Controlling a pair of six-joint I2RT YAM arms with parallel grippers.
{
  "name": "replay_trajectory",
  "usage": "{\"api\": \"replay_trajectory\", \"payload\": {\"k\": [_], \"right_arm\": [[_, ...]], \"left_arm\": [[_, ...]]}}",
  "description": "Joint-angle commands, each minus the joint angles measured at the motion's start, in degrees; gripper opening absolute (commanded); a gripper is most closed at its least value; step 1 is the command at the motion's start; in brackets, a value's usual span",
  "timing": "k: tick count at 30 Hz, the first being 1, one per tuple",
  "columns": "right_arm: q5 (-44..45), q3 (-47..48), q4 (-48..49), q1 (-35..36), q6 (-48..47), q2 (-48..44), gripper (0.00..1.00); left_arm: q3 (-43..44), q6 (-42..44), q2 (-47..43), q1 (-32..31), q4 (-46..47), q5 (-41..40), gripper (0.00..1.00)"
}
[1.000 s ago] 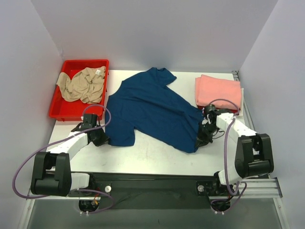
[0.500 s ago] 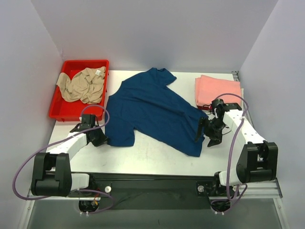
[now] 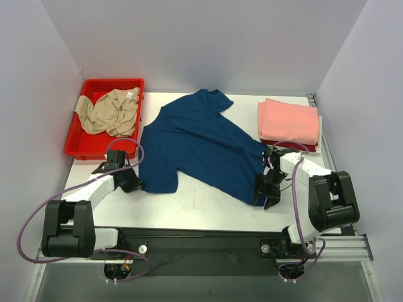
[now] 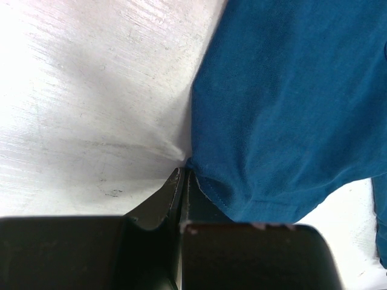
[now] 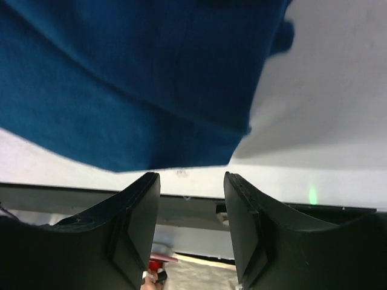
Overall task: Fold and stack the t-shirts
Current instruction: Grap the side of the flattened tshirt closest away from the robot with both arms
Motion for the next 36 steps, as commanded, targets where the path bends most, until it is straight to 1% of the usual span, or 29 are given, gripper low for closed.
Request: {"api": "replay_trajectory", "payload": {"k": [1,5,8,11,12,14,15,18,19,21,22,23,24,25,26,27,30,33,36], "right_arm": [[3.60,0.09,1.90,0.40,1.21,2.13,0.47],[5.18,0.88,3.92,0.40,1.21,4.24,0.47],[6.68,1.15,5.32,0.40,1.30,5.47,0.44],[7.47,1.50,6.56,0.40,1.04,6.36,0.34],[7.21,1.85,6.38,0.49,0.69,6.62,0.24],[5.64,2.72,5.42,0.40,0.42,5.83,0.10],[5.63,3.08,4.46,0.40,0.25,5.22,0.00],[5.02,5.71,-3.00,0.40,-0.98,0.83,0.00],[4.66,6.94,-8.76,0.40,-1.86,-2.14,0.00],[4.05,10.53,-14.68,0.31,-2.83,-5.67,0.00],[4.74,11.51,-19.76,0.22,-3.27,-8.99,0.00],[5.70,12.56,-22.07,-0.91,-3.71,-10.24,0.00],[6.58,13.88,-24.10,-2.57,-3.54,-11.39,0.06],[3.90,14.24,-25.25,-3.89,-4.23,-12.79,0.11],[4.22,14.77,-25.95,-4.78,-4.59,-12.80,0.19],[5.18,15.21,-26.48,-6.09,-4.42,-12.54,0.36],[4.48,14.77,-25.53,-6.37,-4.42,-10.44,0.52],[2.99,12.85,-21.85,-6.37,-2.93,-8.85,0.54],[0.27,9.51,-17.89,-6.28,-1.26,-8.50,0.53]], "left_arm": [[-1.14,1.99,2.18,0.48,-2.26,-3.01,0.00],[-0.87,1.99,2.71,0.66,-1.99,-2.92,0.00],[-0.52,2.17,3.24,0.83,-1.73,-2.84,0.00],[-0.26,2.26,3.76,0.83,-1.38,-2.66,0.00],[-0.17,2.26,3.94,0.83,-1.29,-2.49,0.00],[0.01,2.34,4.29,0.92,-1.12,-2.48,0.00],[0.01,2.34,4.47,1.01,-1.20,-2.40,0.00],[0.10,2.34,4.73,1.18,-1.20,-2.40,0.00],[0.10,2.34,4.65,1.27,-1.20,-2.40,0.00],[0.18,2.43,4.47,1.54,-1.64,-2.48,0.00],[0.10,2.43,4.30,1.54,-1.73,-2.57,0.00],[0.01,2.43,4.21,1.62,-1.64,-2.57,0.00],[-0.08,2.43,4.12,1.71,-1.64,-2.48,0.00],[-0.17,2.34,4.12,1.80,-1.55,-2.40,0.00],[-0.25,2.26,3.86,1.89,-1.64,-2.31,0.00],[-0.34,2.17,3.85,1.97,-1.64,-2.22,0.00],[-0.43,2.08,3.24,2.06,-1.29,-2.22,0.00],[-0.34,2.34,3.24,2.06,-1.38,-1.87,0.00],[-0.26,2.78,3.41,2.06,-1.47,-1.69,0.00]]}}
